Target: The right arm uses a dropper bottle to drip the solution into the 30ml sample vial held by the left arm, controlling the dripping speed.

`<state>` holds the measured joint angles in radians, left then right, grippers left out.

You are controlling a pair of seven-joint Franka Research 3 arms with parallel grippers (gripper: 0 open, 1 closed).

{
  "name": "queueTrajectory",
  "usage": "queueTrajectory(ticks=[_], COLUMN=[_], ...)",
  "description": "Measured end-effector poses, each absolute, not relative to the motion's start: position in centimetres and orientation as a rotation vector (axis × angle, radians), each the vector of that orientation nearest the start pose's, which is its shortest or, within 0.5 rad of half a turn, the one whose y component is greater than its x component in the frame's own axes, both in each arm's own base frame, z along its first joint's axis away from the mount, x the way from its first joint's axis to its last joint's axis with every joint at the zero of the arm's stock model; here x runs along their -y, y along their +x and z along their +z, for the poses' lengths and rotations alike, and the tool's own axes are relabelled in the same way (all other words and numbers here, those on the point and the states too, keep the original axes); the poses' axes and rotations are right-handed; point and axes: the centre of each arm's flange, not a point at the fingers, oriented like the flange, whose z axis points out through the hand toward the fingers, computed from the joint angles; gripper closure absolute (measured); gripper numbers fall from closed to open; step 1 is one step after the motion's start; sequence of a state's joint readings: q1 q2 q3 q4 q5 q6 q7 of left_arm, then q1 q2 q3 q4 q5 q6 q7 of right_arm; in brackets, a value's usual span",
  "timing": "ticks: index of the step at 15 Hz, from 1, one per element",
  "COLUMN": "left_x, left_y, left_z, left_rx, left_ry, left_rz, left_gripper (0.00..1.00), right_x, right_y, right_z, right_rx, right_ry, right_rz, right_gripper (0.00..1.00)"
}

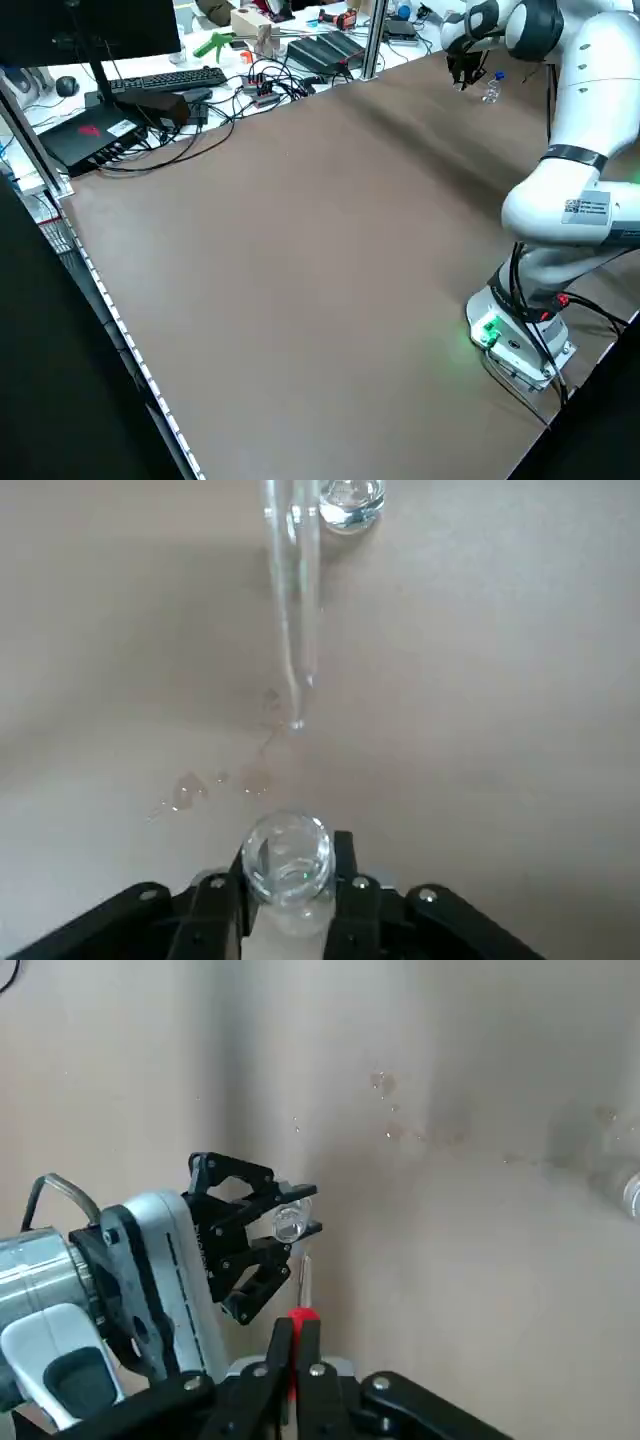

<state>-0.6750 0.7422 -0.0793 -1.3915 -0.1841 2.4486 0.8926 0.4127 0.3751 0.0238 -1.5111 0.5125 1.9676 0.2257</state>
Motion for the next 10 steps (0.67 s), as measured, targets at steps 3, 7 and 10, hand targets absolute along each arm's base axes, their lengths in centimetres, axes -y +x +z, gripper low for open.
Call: queueTrajectory(ticks=[3,7,10], left_x=[49.9,45.5,41.8], left_y=[57.3,60.7,62.9], left_z=[30.1,30.0,29.1], left_rx=[-2.205,-2.221,-2.280], left_ry=[-2.395,-2.389,-2.380], left_rz=[-0.541,-0.562,-0.577], left_gripper=[0.69,0.69,0.69], right_x=[-31.2,-30.2,-28.5], right_y=[60.8,61.2,61.7], right_z=[46.5,46.4,46.0], right_rx=[0.027,0.020,0.051], right_ry=[-2.653,-2.680,-2.780], right_rz=[0.111,0.092,0.070], right_gripper=[0.96,0.96,0.96])
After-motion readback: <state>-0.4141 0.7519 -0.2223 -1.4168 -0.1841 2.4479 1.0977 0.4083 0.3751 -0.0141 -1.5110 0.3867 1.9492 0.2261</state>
